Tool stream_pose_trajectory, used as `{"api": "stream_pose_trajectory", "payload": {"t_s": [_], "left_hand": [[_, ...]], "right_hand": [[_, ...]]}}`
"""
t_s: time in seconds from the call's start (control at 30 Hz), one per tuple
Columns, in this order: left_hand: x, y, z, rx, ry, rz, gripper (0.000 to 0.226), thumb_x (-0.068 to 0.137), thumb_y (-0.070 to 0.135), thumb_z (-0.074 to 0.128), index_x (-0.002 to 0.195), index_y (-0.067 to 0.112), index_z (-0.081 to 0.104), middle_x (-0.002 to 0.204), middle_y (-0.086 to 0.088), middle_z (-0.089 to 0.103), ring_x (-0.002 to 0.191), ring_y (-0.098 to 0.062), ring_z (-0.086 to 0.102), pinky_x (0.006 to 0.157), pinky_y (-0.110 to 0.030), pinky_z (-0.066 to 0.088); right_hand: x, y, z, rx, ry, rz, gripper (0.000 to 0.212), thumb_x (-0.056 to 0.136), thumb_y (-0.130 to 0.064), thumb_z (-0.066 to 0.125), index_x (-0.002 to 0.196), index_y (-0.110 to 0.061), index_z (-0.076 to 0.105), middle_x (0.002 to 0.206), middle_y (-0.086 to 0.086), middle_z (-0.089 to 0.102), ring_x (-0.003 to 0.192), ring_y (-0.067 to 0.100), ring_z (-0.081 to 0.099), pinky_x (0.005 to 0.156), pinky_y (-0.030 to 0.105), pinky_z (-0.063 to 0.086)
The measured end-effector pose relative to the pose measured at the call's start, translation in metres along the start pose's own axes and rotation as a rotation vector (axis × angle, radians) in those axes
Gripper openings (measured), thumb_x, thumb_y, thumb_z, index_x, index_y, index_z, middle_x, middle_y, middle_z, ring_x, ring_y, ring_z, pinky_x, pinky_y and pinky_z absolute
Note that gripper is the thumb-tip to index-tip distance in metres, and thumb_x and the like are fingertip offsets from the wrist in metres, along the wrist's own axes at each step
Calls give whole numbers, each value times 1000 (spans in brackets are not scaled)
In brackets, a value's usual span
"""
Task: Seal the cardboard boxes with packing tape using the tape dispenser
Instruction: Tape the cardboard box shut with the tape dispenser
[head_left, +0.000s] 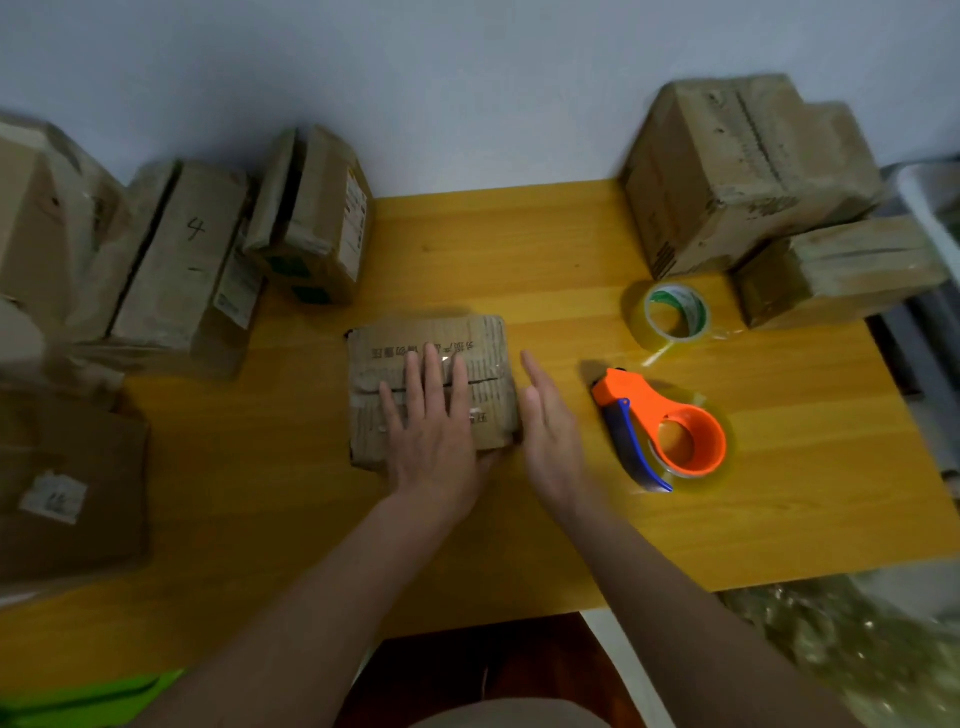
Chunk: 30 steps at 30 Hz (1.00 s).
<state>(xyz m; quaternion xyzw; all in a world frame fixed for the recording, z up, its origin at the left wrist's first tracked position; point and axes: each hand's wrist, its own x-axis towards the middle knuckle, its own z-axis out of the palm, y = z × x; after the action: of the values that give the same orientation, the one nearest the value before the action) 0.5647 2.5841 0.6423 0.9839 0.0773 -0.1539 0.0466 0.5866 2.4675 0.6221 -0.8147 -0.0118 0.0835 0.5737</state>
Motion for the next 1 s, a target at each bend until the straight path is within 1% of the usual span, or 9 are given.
{"api": "stream_pose_trajectory", "payload": {"t_s": [0.13,0.23,0.3,0.4,0.43,0.53,0.77,0.9,1.0], "left_hand": [[1,1,-3,35,-27,-3,93,95,53,42,149,16,-25,153,-16,-34,142,-33,-31,118,-55,-8],[1,2,-4,20,-31,3,98,92,60,43,150,16,-22,155,-17,-31,142,-34,-29,118,-52,-9],[0,2,-2,-1,-4,-12,102,89,64,45,151,14,-19,156,-17,-27,144,-34,-26,119,-52,-8],[-2,4,0,-74,22,-53,108,85,70,46,151,12,-18,157,-17,-25,144,-34,-25,115,-50,-13],[-3,4,0,-93,22,-60,108,85,70,46,151,12,-18,157,-17,-25,144,-34,-25,115,-50,-14],[-2,3,-2,-113,-4,-54,106,88,65,46,150,11,-20,156,-18,-26,144,-35,-26,116,-51,-12],[-1,1,-5,-103,-62,-29,100,93,57,45,147,16,-29,155,-20,-29,142,-38,-27,118,-55,-8],[-2,2,-6,-101,-51,-62,96,93,58,41,148,17,-27,155,-20,-28,143,-39,-26,118,-55,-9],[-2,3,-7,-151,-41,-80,99,93,56,47,149,15,-25,156,-19,-28,143,-37,-26,118,-52,-10]], "right_hand": [[-7,0,19,-107,-85,-47,51,103,-17,33,150,-5,18,155,-1,19,142,5,15,110,4,7],[-2,7,17,-89,-107,-8,50,104,-16,33,151,-7,19,156,2,22,139,2,19,109,4,11],[7,16,15,54,-160,107,49,104,-28,30,150,-10,27,154,3,31,138,4,27,115,15,17],[25,26,3,567,-193,402,69,100,-52,15,140,-4,46,140,11,51,134,18,43,118,40,24],[29,29,2,681,-166,464,74,100,-54,12,136,-1,49,137,15,54,133,21,45,118,43,25],[28,22,18,648,-33,474,67,103,-46,11,129,-5,58,128,16,61,121,22,56,111,40,37],[34,27,35,668,90,575,54,101,-48,31,113,-14,71,113,11,70,109,25,64,100,46,48],[38,18,49,733,381,679,62,103,-40,31,81,0,73,87,20,71,83,32,67,83,40,53],[42,22,46,437,588,682,57,104,-32,30,89,5,71,90,21,69,85,30,63,77,31,44]]}}
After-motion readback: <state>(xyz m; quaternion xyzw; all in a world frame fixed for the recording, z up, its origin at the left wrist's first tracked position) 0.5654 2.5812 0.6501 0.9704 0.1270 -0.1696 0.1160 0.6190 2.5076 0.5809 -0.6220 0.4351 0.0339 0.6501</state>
